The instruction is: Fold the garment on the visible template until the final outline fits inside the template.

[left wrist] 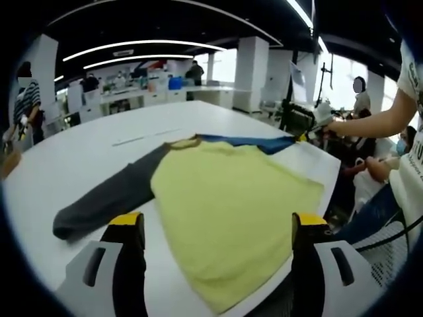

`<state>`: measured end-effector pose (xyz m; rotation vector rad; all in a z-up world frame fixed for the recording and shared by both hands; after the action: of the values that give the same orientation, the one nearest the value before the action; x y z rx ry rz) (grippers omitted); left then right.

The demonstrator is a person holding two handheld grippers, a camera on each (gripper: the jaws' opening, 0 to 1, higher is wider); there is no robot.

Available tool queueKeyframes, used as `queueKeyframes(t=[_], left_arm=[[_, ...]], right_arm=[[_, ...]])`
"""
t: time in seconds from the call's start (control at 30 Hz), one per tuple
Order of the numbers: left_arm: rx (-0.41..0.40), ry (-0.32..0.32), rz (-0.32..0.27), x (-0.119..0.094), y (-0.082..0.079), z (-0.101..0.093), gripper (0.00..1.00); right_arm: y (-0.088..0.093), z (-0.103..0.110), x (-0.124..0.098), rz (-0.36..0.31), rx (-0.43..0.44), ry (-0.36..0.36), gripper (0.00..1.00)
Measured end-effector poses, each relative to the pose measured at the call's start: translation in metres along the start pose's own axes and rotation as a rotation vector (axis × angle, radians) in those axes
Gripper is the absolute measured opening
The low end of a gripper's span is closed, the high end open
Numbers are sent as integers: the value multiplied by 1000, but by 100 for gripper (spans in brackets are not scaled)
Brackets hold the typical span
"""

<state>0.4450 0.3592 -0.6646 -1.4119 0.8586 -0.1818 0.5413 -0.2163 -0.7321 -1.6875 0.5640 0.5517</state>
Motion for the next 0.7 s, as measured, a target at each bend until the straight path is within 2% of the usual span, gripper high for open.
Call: queueKeyframes(t=[0.1,0.27,0.43,0.7], left_arm=[[-2,-1,1,0,0,-1,88],[0,1,-1,0,-2,-1,88],[5,6,-1,1,-2,-2,87],[0,10,7,1,2,-2,86]], right_arm=[[-2,-5,0,-21,42,-2,0],[-4,-1,-7,-20,37,-27,0],[-12,9,-19,-9,-56,-63,0],[-32,26,-42,-4,-134,-110,0]])
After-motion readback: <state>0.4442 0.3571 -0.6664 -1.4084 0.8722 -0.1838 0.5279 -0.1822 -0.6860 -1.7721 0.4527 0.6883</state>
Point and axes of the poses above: the point that each gripper's makers call its tool centre point, and the gripper's own axes: x roughly forward along the fingers, z roughly to its left, y roughly out of its underside, the point moved 5 cm from there along -x, roughly backward along the fingers, and after that the axes turned 4 degrees about -z, right-handed, at the moved point
